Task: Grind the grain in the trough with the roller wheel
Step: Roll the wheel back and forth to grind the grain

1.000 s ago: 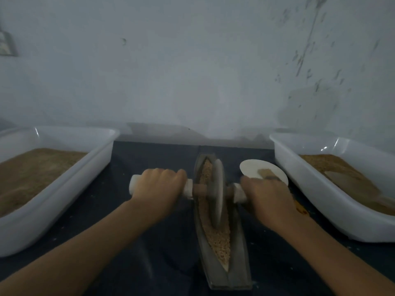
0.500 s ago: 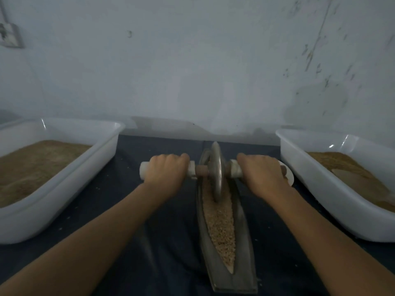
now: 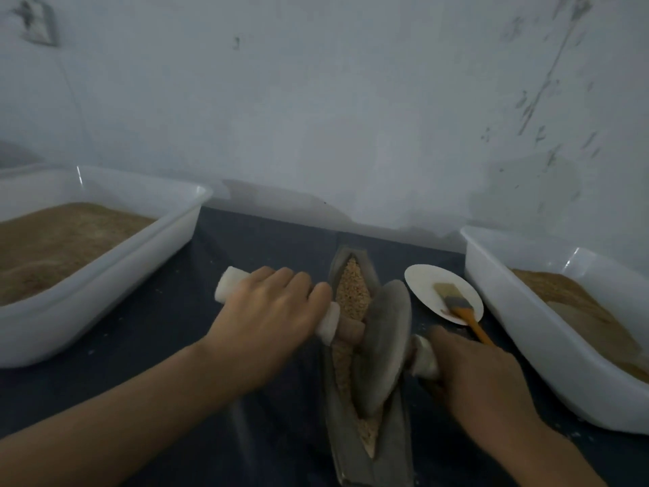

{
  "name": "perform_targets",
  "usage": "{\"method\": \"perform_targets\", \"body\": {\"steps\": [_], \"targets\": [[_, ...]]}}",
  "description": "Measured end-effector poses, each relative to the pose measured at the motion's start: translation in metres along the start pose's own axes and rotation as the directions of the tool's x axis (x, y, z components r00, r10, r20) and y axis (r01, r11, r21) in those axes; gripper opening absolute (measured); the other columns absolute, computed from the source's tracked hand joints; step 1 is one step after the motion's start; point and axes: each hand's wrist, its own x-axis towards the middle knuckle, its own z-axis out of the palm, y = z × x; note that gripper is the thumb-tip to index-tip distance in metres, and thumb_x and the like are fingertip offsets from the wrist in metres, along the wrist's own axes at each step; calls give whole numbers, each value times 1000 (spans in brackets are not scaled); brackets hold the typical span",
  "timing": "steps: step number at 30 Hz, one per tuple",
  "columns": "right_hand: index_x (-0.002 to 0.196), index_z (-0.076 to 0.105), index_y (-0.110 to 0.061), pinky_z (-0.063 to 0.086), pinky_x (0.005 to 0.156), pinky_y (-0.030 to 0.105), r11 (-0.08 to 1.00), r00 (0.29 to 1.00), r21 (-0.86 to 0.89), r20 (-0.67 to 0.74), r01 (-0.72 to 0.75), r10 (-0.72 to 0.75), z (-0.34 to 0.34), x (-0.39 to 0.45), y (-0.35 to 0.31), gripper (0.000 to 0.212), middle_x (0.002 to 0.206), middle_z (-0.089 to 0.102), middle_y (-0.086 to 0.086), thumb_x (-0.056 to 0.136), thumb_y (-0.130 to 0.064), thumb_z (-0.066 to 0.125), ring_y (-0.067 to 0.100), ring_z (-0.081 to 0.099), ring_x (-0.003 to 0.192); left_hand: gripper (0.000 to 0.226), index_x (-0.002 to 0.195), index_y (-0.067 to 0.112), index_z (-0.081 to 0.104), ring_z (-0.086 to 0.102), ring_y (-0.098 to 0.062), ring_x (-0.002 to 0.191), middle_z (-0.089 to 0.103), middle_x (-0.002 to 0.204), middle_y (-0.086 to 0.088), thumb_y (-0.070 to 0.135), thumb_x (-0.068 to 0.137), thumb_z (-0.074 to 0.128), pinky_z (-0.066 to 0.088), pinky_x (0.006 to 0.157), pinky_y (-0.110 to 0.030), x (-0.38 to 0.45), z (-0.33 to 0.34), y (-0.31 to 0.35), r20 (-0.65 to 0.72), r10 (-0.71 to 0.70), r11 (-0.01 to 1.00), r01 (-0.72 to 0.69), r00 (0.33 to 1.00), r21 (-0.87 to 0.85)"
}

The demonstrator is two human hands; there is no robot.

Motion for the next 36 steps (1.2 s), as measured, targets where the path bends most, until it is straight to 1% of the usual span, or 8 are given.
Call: {"method": "perform_targets", "body": {"steps": [5, 8, 12, 16, 20, 23, 28, 36], "targets": [[89, 45, -27, 42, 52, 29, 992, 999, -115, -38, -42, 38, 16, 56, 7, 23, 77, 59, -4, 81, -33, 66, 16, 60, 70, 26, 87, 24, 41, 61, -22, 74, 61, 84, 3, 23, 79, 66, 38, 60, -32, 36, 49, -26, 314, -210, 978, 201, 926, 63], [97, 47, -21, 36, 55, 30, 977, 998, -212, -61, -33, 20, 10, 98, 2, 21, 89, 64, -1, 85, -27, 63, 21, 62, 78, 27, 86, 28, 34, 60, -22, 80, 62, 92, 4, 35, 86, 59, 35, 64, -33, 45, 77, -42, 387, -331, 938, 346, 861, 32], [99, 49, -19, 30, 55, 30, 960, 1000, -279, -29, 1, -10, -12, 97, -12, 22, 98, 63, 1, 83, -16, 64, 22, 62, 84, 28, 85, 30, 32, 57, -19, 77, 63, 93, 4, 40, 86, 59, 35, 64, -32, 33, 70, -40, 446, -356, 918, 397, 821, 3], [98, 49, -24, 38, 58, 31, 993, 997, -108, 57, 56, -50, -24, 47, -14, 19, 99, 61, -1, 84, -22, 62, 22, 61, 88, 22, 88, 36, 36, 60, -18, 90, 60, 99, 7, 49, 84, 54, 33, 67, -31, 7, 29, -24, 541, -292, 939, 344, 789, 5], [59, 54, -26, 29, 39, 22, 989, 986, -57, -86, 138, -142, -35, 14, -14, 47, 56, 54, -7, 31, -40, 88, 15, 56, 50, 21, 84, 45, 29, 54, -11, 98, 52, 104, 17, 54, 82, 48, 32, 73, -32, 1, -3, -14, 698, -211, 929, 363, 684, -75], [56, 57, -27, 38, 40, 24, 990, 986, -73, -106, 119, -126, -29, 21, -13, 44, 56, 55, -8, 29, -37, 91, 13, 56, 51, 21, 89, 40, 33, 55, -11, 101, 42, 103, 15, 53, 85, 50, 31, 71, -31, 8, -1, -13, 660, -212, 939, 338, 721, -67], [100, 51, -23, 44, 70, 34, 997, 999, -71, -9, 36, -37, -5, 80, -3, 18, 98, 62, 0, 87, -26, 63, 21, 60, 88, 19, 87, 37, 38, 57, -11, 86, 51, 96, 13, 49, 84, 52, 38, 68, -29, 35, 41, -31, 558, -298, 923, 383, 775, -39], [97, 49, -24, 42, 68, 34, 991, 996, -99, -14, 90, -91, -14, 69, -9, 16, 96, 62, -1, 85, -22, 60, 22, 61, 86, 20, 83, 35, 39, 54, -13, 76, 55, 85, 11, 47, 82, 55, 38, 65, -30, 20, 39, -28, 554, -293, 920, 387, 780, -59]]}}
